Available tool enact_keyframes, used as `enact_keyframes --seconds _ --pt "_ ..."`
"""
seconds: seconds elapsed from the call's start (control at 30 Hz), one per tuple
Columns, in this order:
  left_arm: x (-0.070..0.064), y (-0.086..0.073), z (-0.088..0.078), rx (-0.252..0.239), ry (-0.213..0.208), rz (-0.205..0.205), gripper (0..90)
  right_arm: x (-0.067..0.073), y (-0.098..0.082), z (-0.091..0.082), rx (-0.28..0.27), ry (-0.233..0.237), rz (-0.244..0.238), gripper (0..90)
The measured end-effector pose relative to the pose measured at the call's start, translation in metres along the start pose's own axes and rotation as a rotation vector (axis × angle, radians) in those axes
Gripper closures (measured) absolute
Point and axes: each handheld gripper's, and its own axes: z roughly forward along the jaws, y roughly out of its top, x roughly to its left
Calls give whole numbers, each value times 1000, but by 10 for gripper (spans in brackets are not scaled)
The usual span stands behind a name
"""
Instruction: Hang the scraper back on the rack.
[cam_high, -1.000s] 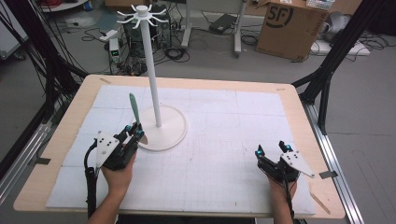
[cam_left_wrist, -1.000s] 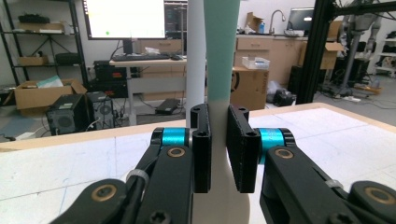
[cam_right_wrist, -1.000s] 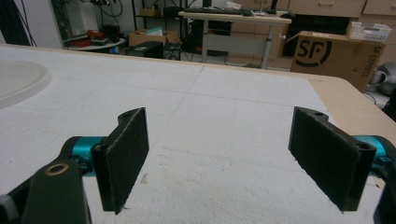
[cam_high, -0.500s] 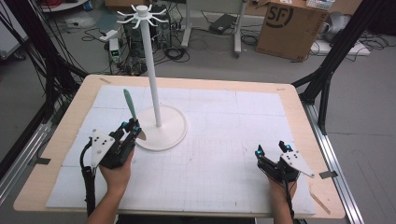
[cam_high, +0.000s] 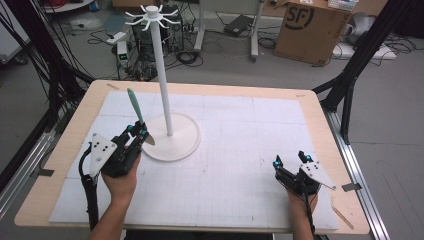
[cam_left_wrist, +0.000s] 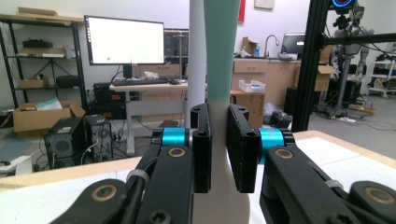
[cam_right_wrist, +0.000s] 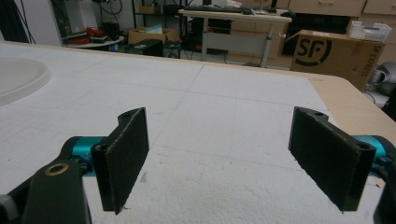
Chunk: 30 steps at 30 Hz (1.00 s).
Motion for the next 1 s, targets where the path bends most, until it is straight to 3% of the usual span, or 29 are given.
enact_keyframes --seconds 0.3,0.63,1.0 --pt "-3 22 5 -30 5 23 807 0 0 0 0 0 6 192" --pt "-6 33 15 -32 -5 20 807 0 0 0 -1 0 8 192" --pt "-8 46 30 -29 14 41 807 0 0 0 1 2 4 192"
